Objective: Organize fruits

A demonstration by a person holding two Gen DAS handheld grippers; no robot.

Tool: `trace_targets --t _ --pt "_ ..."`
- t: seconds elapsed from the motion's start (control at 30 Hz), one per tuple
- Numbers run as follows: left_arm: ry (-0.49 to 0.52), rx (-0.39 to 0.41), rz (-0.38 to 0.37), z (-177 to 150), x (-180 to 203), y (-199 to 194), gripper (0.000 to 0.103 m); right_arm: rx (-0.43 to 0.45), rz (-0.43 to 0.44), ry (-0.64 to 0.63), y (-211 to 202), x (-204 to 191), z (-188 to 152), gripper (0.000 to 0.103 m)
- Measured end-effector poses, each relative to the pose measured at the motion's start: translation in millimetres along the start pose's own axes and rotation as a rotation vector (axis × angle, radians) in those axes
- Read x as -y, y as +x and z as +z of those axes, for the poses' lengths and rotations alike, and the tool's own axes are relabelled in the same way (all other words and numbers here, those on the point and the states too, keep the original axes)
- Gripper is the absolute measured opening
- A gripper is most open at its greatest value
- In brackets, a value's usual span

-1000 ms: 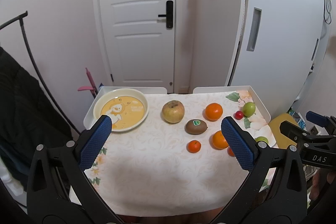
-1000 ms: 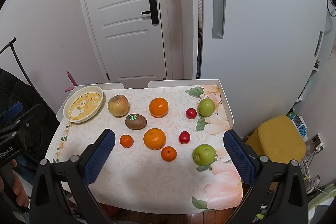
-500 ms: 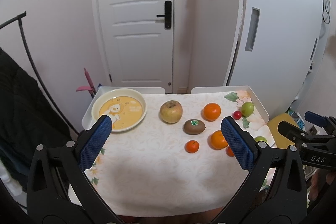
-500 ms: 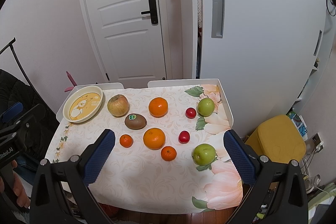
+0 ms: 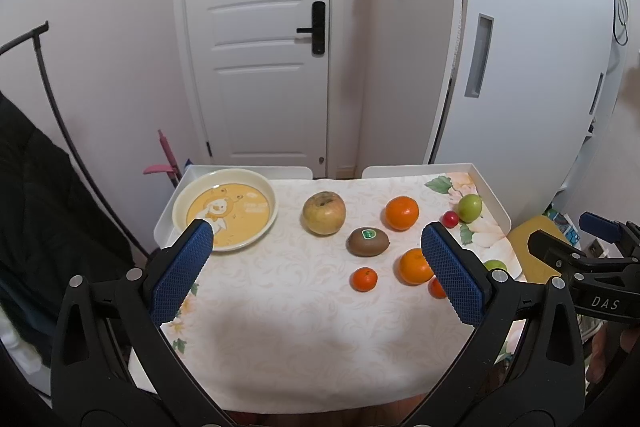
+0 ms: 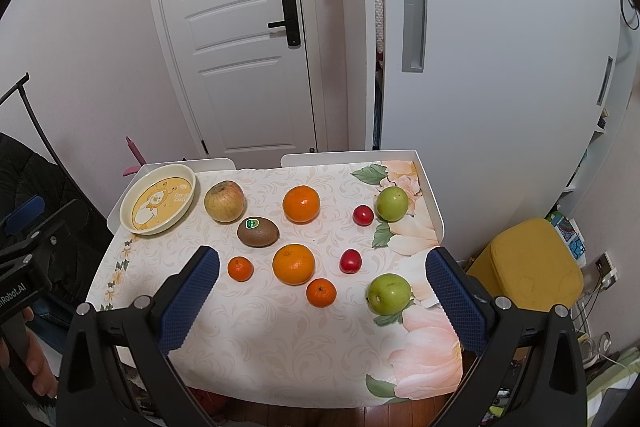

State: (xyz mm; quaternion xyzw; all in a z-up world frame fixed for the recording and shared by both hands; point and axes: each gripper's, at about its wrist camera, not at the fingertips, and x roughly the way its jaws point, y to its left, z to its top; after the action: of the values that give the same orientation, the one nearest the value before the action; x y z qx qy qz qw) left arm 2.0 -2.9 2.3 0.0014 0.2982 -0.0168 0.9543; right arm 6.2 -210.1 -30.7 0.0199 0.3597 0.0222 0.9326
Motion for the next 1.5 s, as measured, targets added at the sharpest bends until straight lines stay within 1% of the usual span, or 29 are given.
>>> trace_targets --t 0.7,1.03,1.2,1.37,1.5 --pt "-0.007 0.0 -0.01 0.1 1.4 -0.8 0.103 0.0 0.001 0.002 -0.7 0.7 -2.7 0.103" --pt "-0.014 -0.004 -0.016 -0.3 0.9 -0.9 0.103 -0.007 0.006 -0.001 -4.3 3.3 2.6 0.103" --pt "-0.035 -0.034 -0.003 -5.0 2.4 6.9 0.103 -0.014 0.008 -0.006 -1.3 13.9 -2.8 0.103" --pt "-0.037 -0.061 0.017 -16.4 6.5 20.5 0.103 -0.04 0.027 -0.018 11.1 22.8 -14.4 0.103" --pt "-0.007 -0.076 0.015 -31.5 13.0 39.0 0.103 -0.076 0.051 -0.017 31.8 31.2 -28.9 0.103"
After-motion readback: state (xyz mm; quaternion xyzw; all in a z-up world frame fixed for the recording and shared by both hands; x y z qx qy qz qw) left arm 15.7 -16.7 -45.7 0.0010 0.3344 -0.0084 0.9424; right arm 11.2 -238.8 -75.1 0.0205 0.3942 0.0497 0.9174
